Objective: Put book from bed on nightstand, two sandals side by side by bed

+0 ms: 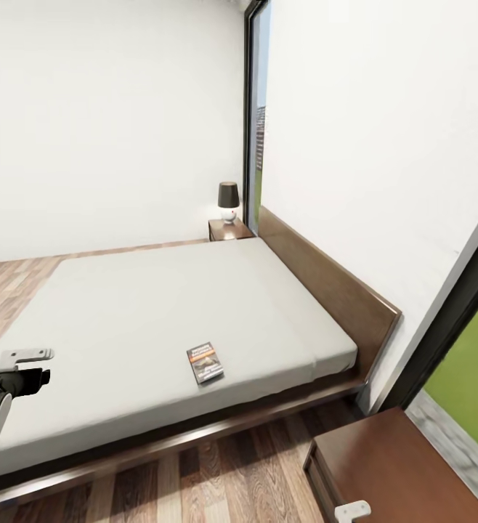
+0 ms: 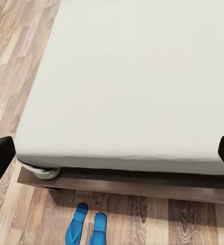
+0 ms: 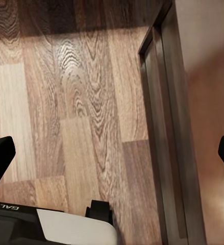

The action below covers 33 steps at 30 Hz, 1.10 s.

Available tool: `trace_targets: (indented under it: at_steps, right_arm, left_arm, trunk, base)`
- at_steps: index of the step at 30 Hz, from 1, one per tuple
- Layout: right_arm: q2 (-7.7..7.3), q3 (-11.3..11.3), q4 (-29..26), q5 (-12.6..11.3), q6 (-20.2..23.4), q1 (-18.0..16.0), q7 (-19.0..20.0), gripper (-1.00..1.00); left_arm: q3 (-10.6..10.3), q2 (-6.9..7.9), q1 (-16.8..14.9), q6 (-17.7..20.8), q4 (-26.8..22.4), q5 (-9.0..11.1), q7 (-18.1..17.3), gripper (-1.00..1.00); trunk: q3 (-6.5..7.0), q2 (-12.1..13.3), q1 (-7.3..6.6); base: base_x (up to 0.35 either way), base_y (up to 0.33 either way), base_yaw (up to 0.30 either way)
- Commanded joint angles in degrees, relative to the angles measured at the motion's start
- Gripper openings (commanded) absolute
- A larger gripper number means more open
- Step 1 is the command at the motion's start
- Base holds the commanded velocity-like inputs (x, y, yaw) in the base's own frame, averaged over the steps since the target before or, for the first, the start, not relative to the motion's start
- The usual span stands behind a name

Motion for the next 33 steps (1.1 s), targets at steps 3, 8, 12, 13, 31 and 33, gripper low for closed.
trace_targets:
  at_steps: [3,8,12,13,31,33]
  right_arm:
    - [-0.03,0.12,0.04,0.26,-0.15,-0.04,0.07,1.00]
    - [-0.03,0.12,0.09,0.26,-0.15,-0.04,0.07,1.00]
    - [-0.03,0.12,0.11,0.26,-0.15,-0.04,0.07,1.00]
    - [-0.01,0.12,0.11,0.26,-0.15,-0.04,0.07,1.00]
    - [0.32,0.12,0.12,0.26,-0.15,-0.04,0.07,1.00]
    - [0.32,0.12,0.12,0.26,-0.15,-0.04,0.07,1.00]
  left_arm:
    - [-0.04,0.02,-0.04,0.27,-0.04,-0.01,0.16,1.00]
    - [-0.08,0.02,-0.01,0.27,-0.02,-0.01,0.17,1.00]
    - [-0.11,0.02,0.01,0.27,0.00,-0.01,0.16,1.00]
    - [-0.11,0.02,0.00,0.27,-0.01,-0.01,0.16,1.00]
    - [-0.20,-0.11,0.04,0.29,-0.02,-0.01,0.17,1.00]
    - [-0.21,-0.13,0.04,0.31,0.00,-0.01,0.17,1.00]
  trunk:
    - [0.20,-0.06,0.01]
    - [0.66,-0.06,0.01]
    - [1.03,-0.06,0.01]
    - [1.12,-0.06,0.01]
    - [3.49,1.55,-0.87]
    - [3.68,1.55,-0.87]
  base:
    - [0.000,0.000,0.000]
    - [0.000,0.000,0.000]
    - [0.000,0.000,0.000]
    - [0.000,0.000,0.000]
    - [0.000,0.000,0.000]
    - [0.000,0.000,0.000]
